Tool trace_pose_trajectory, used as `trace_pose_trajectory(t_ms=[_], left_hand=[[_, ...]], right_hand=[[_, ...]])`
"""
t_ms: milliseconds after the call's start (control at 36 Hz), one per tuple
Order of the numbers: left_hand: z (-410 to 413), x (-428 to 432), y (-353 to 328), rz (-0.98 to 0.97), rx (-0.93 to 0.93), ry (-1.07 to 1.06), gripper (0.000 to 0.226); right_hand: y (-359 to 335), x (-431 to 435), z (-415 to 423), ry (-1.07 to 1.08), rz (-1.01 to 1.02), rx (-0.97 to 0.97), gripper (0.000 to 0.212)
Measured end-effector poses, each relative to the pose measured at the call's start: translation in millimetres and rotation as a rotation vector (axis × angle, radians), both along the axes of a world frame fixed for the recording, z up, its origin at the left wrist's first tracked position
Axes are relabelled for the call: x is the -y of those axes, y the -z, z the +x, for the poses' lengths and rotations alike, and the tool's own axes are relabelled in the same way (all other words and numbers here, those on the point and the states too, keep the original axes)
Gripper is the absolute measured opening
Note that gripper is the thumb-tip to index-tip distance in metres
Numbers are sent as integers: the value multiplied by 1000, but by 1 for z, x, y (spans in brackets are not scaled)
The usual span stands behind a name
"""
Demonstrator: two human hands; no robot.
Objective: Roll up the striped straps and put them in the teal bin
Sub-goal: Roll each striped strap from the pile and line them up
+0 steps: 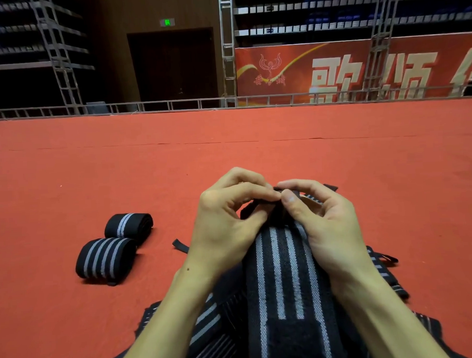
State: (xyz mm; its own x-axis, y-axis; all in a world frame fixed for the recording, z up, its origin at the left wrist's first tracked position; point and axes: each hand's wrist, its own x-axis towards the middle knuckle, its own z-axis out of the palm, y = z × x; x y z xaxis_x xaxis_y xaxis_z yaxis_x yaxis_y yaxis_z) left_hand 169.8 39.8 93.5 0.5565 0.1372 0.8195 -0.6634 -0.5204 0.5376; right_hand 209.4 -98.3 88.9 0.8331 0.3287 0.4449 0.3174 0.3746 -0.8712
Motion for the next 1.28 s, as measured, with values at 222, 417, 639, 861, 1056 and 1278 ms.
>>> trace_pose_trajectory(t_ms=[222, 417, 639, 861, 1056, 1278], left_hand=[[-6, 1, -2, -18, -101, 79, 16], [-4, 5, -5, -212, -256, 29, 26], [-11, 9, -8, -265, -491, 107, 11], [-15, 8, -12, -343, -445, 146, 14], [-13, 9, -12, -350, -417, 198, 22], [-8, 7, -8, -301, -282, 166, 32]], right_hand=[[2, 4, 5, 45, -11, 28, 14], [2, 5, 7, 49, 4, 60, 20], [2, 9, 9, 31, 6, 137, 30], [1, 9, 9, -18, -38, 9, 31], [-2, 13, 7, 56, -57, 31, 27], [-5, 15, 6, -32, -59, 35, 26]])
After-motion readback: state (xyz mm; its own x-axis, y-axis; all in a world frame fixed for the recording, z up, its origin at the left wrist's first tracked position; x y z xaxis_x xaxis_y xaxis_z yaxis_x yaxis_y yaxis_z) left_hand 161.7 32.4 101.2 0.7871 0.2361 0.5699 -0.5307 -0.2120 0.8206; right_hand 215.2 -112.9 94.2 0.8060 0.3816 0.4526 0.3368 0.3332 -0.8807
